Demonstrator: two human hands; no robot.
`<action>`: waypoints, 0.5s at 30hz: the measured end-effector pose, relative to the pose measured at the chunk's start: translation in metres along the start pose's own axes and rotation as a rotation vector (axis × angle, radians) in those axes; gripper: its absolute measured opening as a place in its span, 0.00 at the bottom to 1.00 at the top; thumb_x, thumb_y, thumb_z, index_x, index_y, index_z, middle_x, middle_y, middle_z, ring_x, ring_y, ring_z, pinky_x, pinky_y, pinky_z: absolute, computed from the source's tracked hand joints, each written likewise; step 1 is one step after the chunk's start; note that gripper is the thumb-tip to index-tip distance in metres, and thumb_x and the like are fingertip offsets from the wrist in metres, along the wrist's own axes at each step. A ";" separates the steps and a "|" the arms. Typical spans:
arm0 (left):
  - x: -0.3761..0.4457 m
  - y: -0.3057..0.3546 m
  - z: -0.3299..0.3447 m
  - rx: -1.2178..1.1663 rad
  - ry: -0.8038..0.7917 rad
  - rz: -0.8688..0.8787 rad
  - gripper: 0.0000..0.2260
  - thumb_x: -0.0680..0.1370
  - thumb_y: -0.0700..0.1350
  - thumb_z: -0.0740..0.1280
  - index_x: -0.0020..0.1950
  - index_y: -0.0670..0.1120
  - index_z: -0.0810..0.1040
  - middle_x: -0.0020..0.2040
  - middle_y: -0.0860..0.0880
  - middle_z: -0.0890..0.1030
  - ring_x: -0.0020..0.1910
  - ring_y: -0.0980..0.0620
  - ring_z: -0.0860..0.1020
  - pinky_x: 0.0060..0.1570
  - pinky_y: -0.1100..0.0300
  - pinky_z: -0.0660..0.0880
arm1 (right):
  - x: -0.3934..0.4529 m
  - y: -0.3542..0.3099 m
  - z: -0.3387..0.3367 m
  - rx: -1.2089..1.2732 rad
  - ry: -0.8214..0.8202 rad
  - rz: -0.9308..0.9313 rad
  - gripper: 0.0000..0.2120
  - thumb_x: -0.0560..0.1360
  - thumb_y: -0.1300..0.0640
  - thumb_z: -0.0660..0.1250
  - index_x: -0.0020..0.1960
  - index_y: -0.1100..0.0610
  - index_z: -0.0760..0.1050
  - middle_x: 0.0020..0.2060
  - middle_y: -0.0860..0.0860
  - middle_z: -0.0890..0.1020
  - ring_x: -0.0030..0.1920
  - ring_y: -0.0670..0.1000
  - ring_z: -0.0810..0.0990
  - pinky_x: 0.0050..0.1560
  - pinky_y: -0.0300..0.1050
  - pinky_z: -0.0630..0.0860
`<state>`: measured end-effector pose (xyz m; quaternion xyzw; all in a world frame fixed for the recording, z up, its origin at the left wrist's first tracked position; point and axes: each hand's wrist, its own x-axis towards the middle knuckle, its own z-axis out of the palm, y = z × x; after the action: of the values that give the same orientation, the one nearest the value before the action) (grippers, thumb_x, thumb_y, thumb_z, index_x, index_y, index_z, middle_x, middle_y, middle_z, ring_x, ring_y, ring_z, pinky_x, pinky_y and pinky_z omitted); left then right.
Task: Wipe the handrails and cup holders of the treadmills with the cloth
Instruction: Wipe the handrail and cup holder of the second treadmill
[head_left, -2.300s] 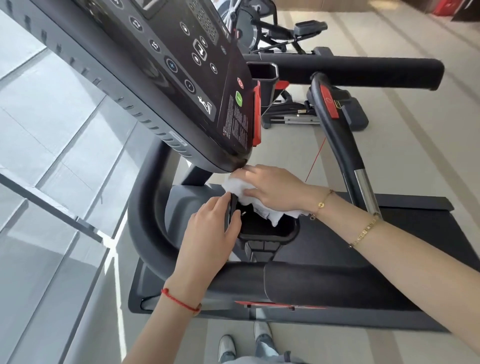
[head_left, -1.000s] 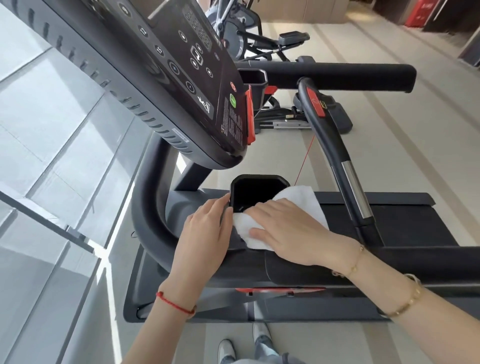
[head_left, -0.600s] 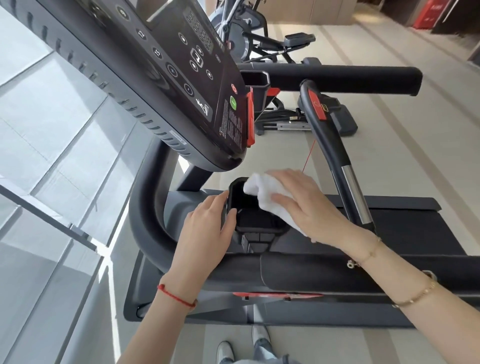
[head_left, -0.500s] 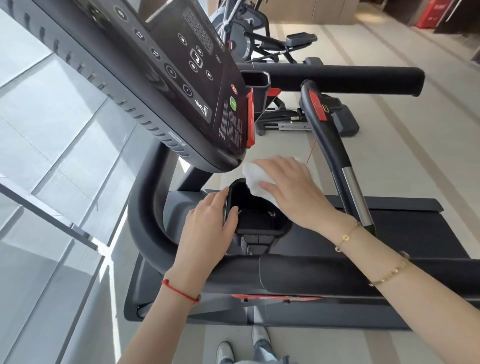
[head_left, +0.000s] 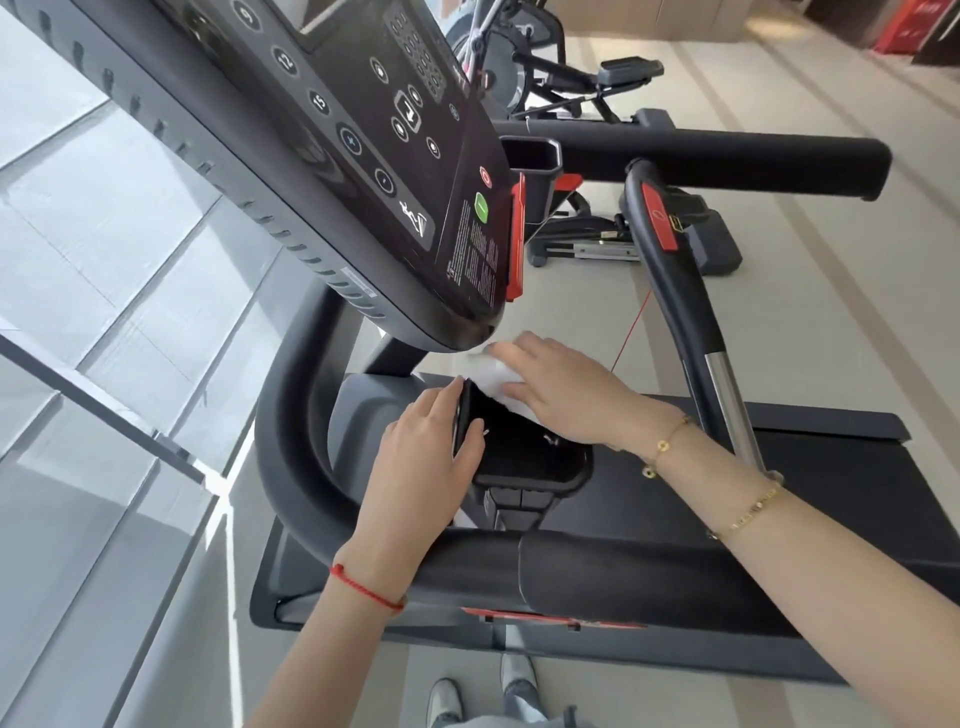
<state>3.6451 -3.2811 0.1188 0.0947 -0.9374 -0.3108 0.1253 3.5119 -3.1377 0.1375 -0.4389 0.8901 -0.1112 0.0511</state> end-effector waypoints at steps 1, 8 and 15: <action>0.000 0.000 0.000 -0.005 0.000 0.003 0.20 0.80 0.49 0.63 0.72 0.46 0.70 0.58 0.48 0.78 0.56 0.49 0.77 0.55 0.51 0.74 | 0.008 -0.005 0.002 -0.031 0.001 -0.036 0.19 0.82 0.51 0.55 0.72 0.50 0.61 0.61 0.52 0.71 0.55 0.55 0.72 0.48 0.49 0.69; 0.001 -0.002 -0.001 -0.012 0.006 0.019 0.22 0.80 0.49 0.63 0.74 0.46 0.68 0.60 0.49 0.78 0.58 0.50 0.77 0.57 0.52 0.74 | -0.021 0.018 0.003 0.161 -0.033 0.071 0.18 0.83 0.51 0.54 0.71 0.44 0.57 0.59 0.49 0.69 0.58 0.53 0.70 0.56 0.52 0.71; 0.001 -0.001 -0.001 -0.019 0.001 0.025 0.20 0.80 0.48 0.63 0.71 0.44 0.70 0.55 0.48 0.78 0.54 0.48 0.77 0.54 0.51 0.74 | 0.009 -0.004 -0.001 0.080 -0.032 0.019 0.18 0.82 0.50 0.55 0.72 0.46 0.61 0.60 0.49 0.71 0.57 0.52 0.71 0.45 0.47 0.66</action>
<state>3.6445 -3.2826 0.1196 0.0820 -0.9355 -0.3178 0.1305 3.5093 -3.1476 0.1393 -0.4296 0.8883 -0.1392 0.0842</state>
